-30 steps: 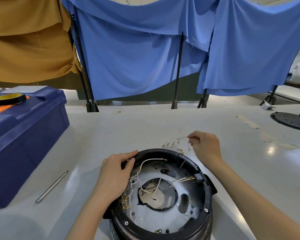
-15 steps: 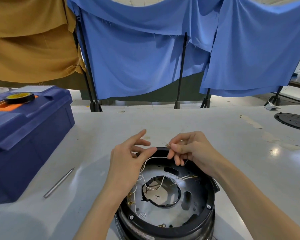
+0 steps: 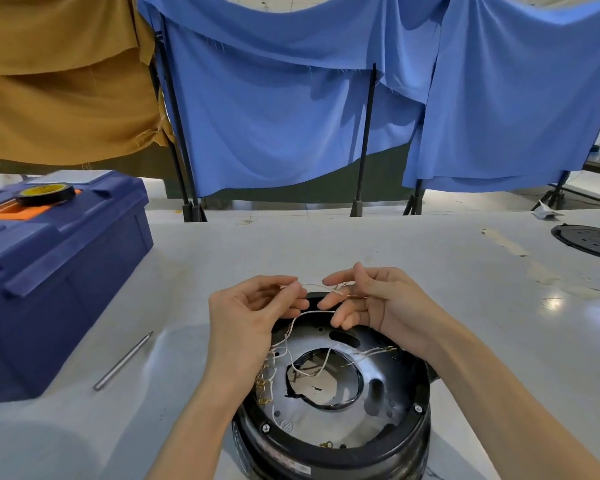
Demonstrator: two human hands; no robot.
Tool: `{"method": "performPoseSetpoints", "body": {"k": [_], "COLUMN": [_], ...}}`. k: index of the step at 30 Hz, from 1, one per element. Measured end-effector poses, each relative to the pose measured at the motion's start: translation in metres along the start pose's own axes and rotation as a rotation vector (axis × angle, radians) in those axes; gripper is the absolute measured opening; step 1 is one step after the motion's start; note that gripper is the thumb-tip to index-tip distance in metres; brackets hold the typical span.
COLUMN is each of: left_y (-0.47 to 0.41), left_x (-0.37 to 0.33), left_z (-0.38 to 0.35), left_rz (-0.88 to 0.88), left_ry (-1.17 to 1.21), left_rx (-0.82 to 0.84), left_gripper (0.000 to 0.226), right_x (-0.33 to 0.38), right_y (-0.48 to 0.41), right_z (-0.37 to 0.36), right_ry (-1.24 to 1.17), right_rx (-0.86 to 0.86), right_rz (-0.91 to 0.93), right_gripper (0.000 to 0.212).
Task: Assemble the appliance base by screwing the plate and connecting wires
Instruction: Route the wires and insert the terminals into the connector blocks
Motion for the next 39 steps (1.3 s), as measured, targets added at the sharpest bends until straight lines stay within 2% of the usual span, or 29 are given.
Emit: {"method": "performPoseSetpoints", "body": {"k": [5, 11, 15, 19, 29, 37, 39], "left_y": [0.0, 0.001, 0.002, 0.003, 0.006, 0.007, 0.006], "left_x": [0.008, 0.013, 0.013, 0.015, 0.018, 0.017, 0.006], "left_z": [0.01, 0.016, 0.017, 0.016, 0.011, 0.009, 0.012], "left_rz": [0.05, 0.119, 0.164, 0.183, 0.226, 0.225, 0.13], "left_ry": [0.002, 0.093, 0.194, 0.188, 0.194, 0.087, -0.137], "left_rx": [-0.063, -0.11, -0.133, -0.124, -0.102, -0.071, -0.088], "left_gripper": [0.002, 0.003, 0.016, 0.017, 0.021, 0.03, 0.047], "right_x": [0.003, 0.007, 0.009, 0.015, 0.013, 0.015, 0.015], "right_y": [0.003, 0.006, 0.009, 0.011, 0.011, 0.014, 0.015], "right_z": [0.008, 0.012, 0.019, 0.015, 0.019, 0.017, 0.018], "right_ry": [-0.103, 0.029, 0.203, 0.195, 0.223, 0.208, 0.23], "right_rx": [-0.018, -0.085, -0.181, -0.184, -0.245, -0.239, -0.263], "right_rz": [0.038, 0.071, 0.099, 0.145, 0.13, 0.139, 0.133], "right_gripper": [0.035, 0.022, 0.026, 0.022, 0.032, 0.031, 0.032]}}
Point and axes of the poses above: each hand's wrist, its own y-axis away from the middle knuckle, its own z-axis out of the back of the hand, x = y × z, the point moved 10 cm from there along -y, towards the middle knuckle, and after that the axes turned 9 degrees about y, right-handed, at the moved point
